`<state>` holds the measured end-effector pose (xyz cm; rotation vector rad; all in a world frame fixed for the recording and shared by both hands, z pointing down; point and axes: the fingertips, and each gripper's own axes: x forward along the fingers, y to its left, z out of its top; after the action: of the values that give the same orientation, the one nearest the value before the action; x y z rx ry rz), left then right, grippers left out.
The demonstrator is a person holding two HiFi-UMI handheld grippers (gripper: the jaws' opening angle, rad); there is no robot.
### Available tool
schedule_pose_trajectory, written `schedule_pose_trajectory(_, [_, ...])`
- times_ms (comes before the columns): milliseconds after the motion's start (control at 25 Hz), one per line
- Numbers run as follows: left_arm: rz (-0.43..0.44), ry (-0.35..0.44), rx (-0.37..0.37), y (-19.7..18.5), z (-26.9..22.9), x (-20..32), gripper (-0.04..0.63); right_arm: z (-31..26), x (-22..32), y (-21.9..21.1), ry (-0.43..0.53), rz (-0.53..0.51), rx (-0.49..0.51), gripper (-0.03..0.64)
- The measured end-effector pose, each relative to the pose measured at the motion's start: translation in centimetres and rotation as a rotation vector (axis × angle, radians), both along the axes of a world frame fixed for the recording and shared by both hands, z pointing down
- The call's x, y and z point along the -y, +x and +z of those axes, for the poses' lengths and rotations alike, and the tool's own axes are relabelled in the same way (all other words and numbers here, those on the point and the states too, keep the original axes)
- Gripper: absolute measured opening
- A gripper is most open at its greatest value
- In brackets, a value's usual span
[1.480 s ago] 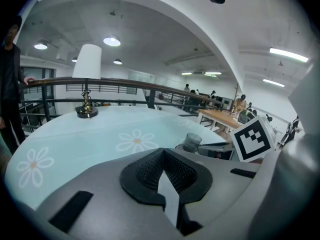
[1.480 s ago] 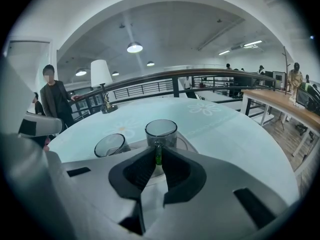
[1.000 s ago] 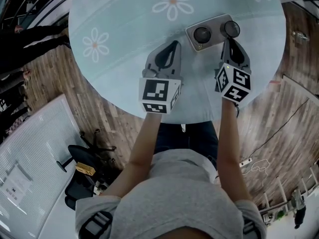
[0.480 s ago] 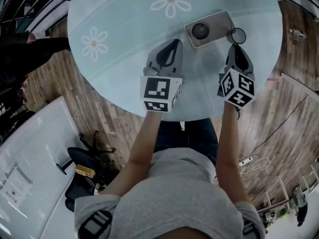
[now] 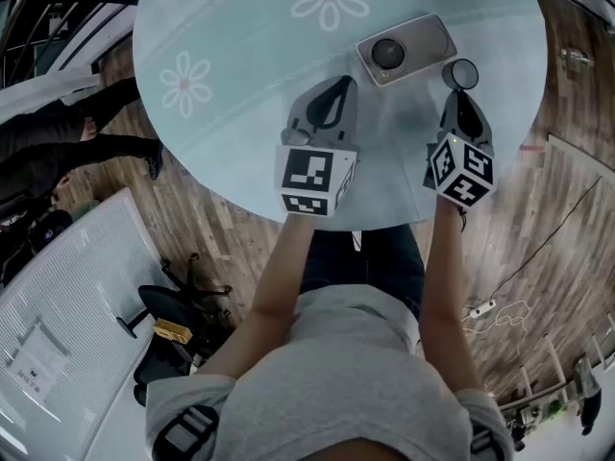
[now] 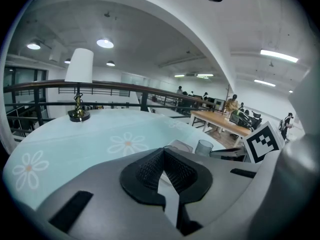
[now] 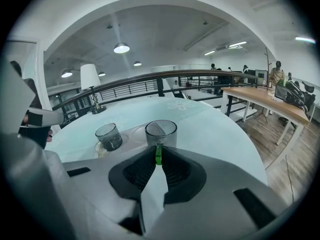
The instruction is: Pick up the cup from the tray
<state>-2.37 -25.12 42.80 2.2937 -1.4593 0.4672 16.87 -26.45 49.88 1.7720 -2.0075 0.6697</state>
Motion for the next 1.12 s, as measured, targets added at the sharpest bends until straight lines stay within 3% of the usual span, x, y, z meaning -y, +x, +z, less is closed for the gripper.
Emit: schedule_pose_trajectory(1120, [0.048, -0.015, 0.014, 2.1, 0.9, -1.5, 0.006, 3.4, -2.0, 0.0, -0.041, -0.014, -0.027, 0.038])
